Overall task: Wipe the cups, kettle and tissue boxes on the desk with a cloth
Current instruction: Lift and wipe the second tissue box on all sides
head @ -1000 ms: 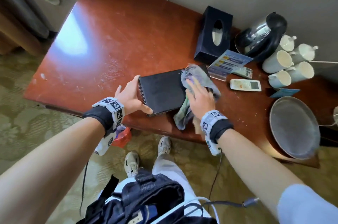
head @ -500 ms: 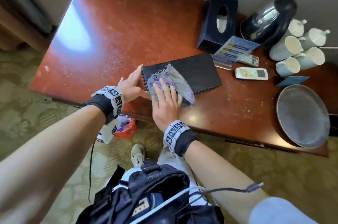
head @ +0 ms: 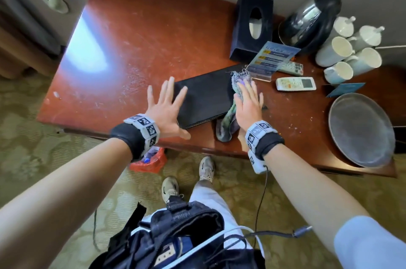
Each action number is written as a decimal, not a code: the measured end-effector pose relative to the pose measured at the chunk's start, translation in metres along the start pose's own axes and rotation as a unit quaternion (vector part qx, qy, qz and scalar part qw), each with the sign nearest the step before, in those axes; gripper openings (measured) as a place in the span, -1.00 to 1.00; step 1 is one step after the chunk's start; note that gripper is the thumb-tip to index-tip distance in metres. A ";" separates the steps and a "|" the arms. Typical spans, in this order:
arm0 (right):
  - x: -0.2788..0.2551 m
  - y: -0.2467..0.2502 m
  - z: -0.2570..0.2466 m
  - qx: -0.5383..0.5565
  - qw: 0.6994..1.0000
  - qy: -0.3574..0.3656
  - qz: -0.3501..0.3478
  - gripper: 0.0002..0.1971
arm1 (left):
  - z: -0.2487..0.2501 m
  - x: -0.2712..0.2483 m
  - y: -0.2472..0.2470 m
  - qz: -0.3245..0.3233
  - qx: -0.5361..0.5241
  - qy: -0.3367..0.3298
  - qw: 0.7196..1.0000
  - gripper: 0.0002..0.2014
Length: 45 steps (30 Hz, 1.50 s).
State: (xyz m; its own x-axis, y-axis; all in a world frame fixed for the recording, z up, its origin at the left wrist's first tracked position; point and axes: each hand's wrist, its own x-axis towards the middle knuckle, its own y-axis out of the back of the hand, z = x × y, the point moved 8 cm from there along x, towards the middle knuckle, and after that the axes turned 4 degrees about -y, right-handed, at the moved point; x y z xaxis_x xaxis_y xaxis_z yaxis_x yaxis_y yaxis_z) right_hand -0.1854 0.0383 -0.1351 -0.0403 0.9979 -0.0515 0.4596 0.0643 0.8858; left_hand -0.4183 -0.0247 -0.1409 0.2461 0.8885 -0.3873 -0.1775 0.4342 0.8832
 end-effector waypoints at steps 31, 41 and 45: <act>0.033 0.036 -0.049 0.067 0.997 0.038 0.027 -0.58 | -0.054 -0.009 0.060 0.099 -0.351 0.074 0.928 -0.10; 0.071 0.135 -0.096 0.105 0.988 0.061 0.094 -0.61 | -0.045 -0.020 0.058 0.084 -0.335 0.053 0.937 -0.14; 0.067 0.080 -0.092 -0.013 0.986 0.148 -0.076 -0.59 | -0.043 -0.021 0.059 0.079 -0.332 0.045 0.939 -0.16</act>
State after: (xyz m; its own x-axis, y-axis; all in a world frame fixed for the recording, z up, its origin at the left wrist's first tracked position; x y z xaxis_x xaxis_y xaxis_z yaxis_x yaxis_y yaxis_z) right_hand -0.2328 0.1096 -0.0254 -0.3663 0.9292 -0.0501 0.4057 0.2079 0.8901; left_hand -0.4748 -0.0110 -0.0923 0.0905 0.9456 -0.3126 -0.7677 0.2662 0.5830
